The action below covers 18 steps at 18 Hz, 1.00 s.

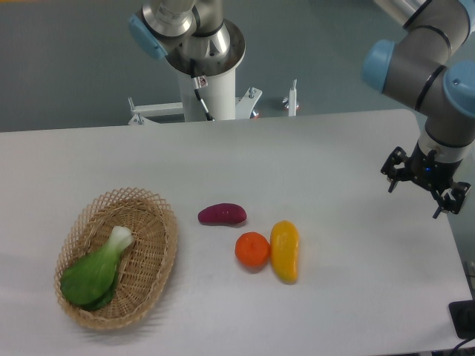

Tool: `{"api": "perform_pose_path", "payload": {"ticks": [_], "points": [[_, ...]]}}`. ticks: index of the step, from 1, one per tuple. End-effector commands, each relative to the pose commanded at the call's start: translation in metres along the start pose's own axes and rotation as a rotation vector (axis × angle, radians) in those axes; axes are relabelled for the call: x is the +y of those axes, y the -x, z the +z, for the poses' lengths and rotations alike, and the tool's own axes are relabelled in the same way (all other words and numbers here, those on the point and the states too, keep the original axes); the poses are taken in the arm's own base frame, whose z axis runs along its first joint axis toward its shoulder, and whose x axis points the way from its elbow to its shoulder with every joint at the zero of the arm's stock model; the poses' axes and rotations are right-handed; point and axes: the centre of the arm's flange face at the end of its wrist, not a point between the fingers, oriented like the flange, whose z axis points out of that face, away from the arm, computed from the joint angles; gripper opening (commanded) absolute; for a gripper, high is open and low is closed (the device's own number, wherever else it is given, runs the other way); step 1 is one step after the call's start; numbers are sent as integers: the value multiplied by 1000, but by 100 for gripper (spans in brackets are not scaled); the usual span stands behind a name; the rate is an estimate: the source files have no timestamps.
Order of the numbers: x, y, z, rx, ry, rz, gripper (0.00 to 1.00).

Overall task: Pick up the orange from the table
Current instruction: 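Move the gripper over the small orange and lower toward it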

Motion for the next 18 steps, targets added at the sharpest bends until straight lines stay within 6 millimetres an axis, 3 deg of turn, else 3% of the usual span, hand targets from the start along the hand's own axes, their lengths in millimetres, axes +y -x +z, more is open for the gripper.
{"api": "perform_pose_path", "payload": {"ticks": [11, 13, 18], "points": [[-9, -19, 13, 40, -63, -75, 100], [-18, -24, 13, 45, -70, -108, 100], [-68, -53, 8, 79, -133, -216, 100]]}}
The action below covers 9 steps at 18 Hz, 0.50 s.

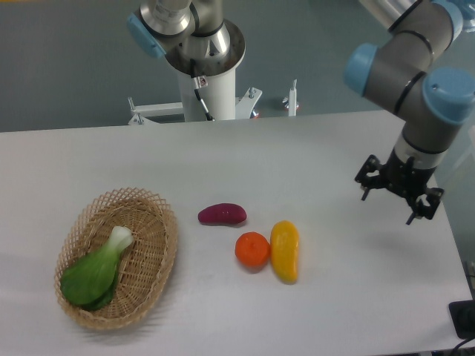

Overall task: Pick up the orange from the table
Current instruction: 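Move the gripper over the small orange and lower toward it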

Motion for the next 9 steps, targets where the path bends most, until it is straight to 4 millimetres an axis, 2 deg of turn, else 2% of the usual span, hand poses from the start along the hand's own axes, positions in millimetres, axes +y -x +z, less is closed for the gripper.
{"api": "perform_pose_path", "payload": {"ticks": [2, 5, 9], "points": [[-17, -14, 3, 23, -37, -42, 100], [-30, -28, 11, 35, -33, -76, 100], [-59, -57, 32, 8, -43, -45, 100]]}}
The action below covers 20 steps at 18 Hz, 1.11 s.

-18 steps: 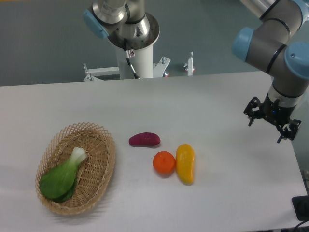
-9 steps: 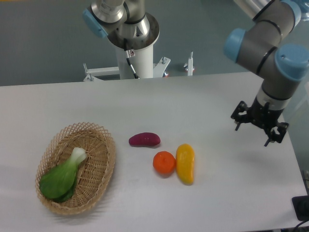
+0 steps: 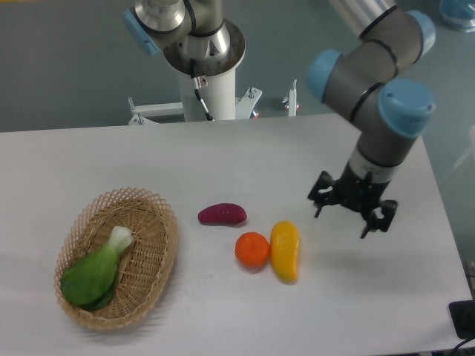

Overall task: Pick up the orange from the table
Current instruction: 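Move the gripper over the small orange and lower toward it, then close the gripper around the small orange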

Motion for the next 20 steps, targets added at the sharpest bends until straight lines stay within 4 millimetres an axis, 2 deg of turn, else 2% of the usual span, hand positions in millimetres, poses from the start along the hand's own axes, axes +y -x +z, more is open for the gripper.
{"api": "perform_pose_path", "payload": {"ticks": [4, 8, 12, 17, 20], "points": [[-11, -26, 24, -13, -12, 46, 100], [-25, -48, 39, 4, 23, 90, 100], [-22, -82, 71, 28, 125, 134, 100], [-30, -98, 93, 56, 154, 160, 100], [-32, -102, 103, 66, 162, 169, 100]]}}
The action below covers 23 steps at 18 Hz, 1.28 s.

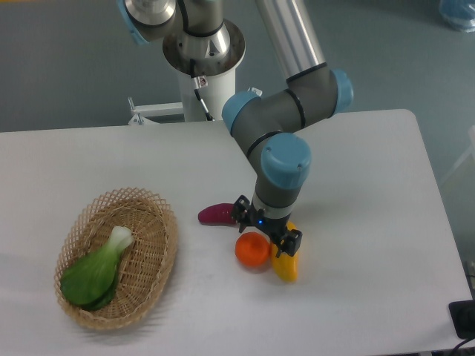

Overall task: Pick up the orange from the table
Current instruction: 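Close the gripper around the small orange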

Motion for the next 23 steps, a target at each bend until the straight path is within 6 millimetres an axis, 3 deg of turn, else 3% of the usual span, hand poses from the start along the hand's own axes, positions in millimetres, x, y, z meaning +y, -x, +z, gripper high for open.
{"api": "perform_pose_path", "payload": {"ticks": [14, 17, 18, 23], "points": [[-11, -3, 26, 5, 42, 18, 100], [-13, -2, 32, -9, 68, 26, 87], [-15, -3, 32, -10, 67, 28, 79], [-19, 3, 18, -34, 57, 27, 63]]}}
